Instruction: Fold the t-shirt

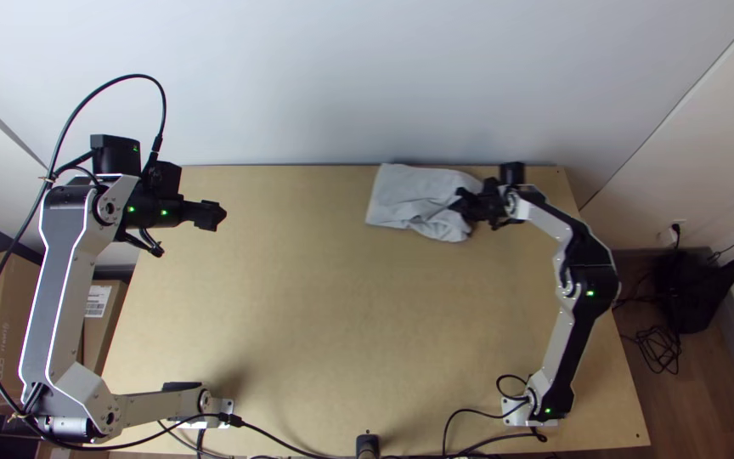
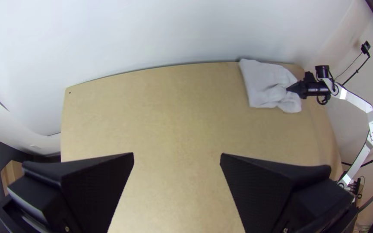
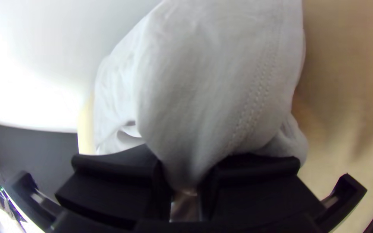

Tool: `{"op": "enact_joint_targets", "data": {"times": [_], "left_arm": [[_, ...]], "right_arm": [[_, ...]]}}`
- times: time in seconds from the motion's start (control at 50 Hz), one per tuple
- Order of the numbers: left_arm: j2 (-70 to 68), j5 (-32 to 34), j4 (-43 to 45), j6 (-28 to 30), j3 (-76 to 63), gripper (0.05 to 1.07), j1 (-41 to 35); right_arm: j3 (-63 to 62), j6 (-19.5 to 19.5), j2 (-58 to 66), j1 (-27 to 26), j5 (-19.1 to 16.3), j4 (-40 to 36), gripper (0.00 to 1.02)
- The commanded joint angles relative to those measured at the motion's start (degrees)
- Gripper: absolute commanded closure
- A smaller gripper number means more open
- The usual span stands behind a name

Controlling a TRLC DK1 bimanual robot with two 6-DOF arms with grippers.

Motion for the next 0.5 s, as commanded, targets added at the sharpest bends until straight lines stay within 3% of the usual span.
{"op": "enact_joint_targets", "data": {"times": [0.0, 0.28, 0.34, 0.38, 0.4, 0.42, 0.46, 0.48], "left_arm": [[-0.80, 0.33, 0.05, 0.41, 0.32, 0.11, -0.44], [-1.59, 0.86, 0.05, 0.32, 0.41, 0.11, -0.44], [-1.77, 1.21, 0.05, 0.15, 0.41, 0.11, -0.44], [-1.86, 1.30, 0.05, 0.15, 0.41, 0.11, -0.44], [-1.86, 1.30, 0.05, 0.06, 0.41, 0.11, -0.44], [-1.86, 1.30, 0.05, 0.06, 0.41, 0.11, -0.44], [-1.95, 1.30, 0.05, -0.03, 0.50, 0.11, -0.53], [-1.95, 1.39, 0.05, -0.03, 0.59, 0.11, -0.53]], "right_arm": [[-3.33, -2.80, -4.37, -7.21, 0.49, 0.67, 1.00], [-5.36, -8.42, -5.08, -24.97, 0.14, 0.67, 0.99], [-4.74, -9.13, -4.20, -27.60, -0.03, 0.67, 0.93], [-4.39, -9.65, -3.67, -28.92, -0.12, 0.67, 0.82], [-4.21, -10.45, -3.50, -29.54, -0.12, 0.67, 0.72], [-4.13, -11.15, -3.32, -29.80, -0.12, 0.67, 0.58], [-4.13, -12.99, -3.23, -30.68, -0.12, 0.58, 0.16], [-4.04, -14.05, -3.23, -30.94, -0.03, 0.14, 0.02]]}}
